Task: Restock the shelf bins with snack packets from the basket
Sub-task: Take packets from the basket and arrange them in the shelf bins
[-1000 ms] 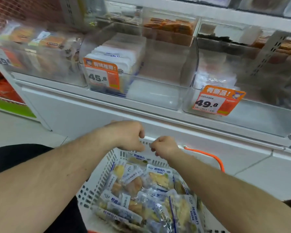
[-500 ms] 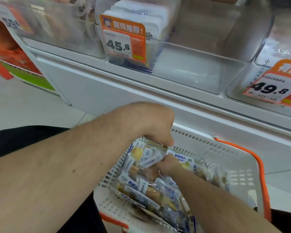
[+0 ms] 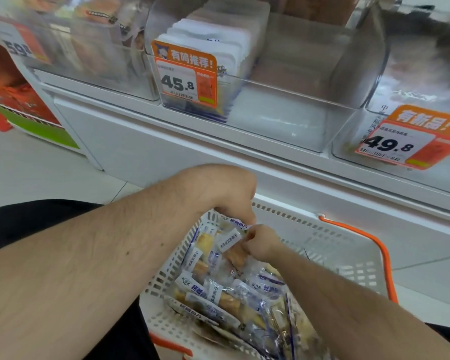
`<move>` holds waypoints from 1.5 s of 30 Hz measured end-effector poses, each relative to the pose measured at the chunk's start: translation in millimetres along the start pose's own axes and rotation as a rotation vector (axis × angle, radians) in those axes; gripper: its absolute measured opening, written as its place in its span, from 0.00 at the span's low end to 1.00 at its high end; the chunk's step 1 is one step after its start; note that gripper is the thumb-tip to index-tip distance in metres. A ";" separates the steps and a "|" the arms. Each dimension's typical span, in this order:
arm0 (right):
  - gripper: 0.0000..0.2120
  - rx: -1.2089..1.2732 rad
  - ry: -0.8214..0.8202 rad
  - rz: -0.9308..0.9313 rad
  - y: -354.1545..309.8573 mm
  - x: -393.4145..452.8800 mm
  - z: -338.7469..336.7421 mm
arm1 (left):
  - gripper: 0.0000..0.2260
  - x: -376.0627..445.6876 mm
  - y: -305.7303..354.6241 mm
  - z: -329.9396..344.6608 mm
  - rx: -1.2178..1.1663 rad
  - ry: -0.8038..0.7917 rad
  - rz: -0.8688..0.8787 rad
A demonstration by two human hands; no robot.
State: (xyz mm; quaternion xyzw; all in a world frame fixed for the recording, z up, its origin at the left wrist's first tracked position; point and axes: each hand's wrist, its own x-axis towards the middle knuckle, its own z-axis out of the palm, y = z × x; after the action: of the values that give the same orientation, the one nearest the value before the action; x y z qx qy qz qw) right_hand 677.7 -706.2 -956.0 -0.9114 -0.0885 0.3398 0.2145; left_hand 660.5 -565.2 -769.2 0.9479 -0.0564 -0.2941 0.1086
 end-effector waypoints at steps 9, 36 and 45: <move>0.14 0.022 0.174 -0.215 -9.8 -62.2 -116.8 | 0.31 -2.3 1.1 8.3 -0.264 0.200 -0.027; 0.04 -0.102 0.895 -0.396 -13.2 -233.9 -294.7 | 0.22 13.2 110.8 -53.3 -0.117 0.971 0.168; 0.06 -0.285 0.981 -0.343 -15.4 -211.5 -330.9 | 0.16 46.1 110.6 -62.6 0.090 0.917 -0.028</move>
State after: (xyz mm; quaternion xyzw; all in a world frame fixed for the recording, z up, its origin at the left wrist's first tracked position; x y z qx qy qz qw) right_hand 735.5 -866.9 -602.1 -0.9557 -0.1704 -0.1813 0.1574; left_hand 729.2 -669.6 -717.6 0.9846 -0.0024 0.1567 0.0773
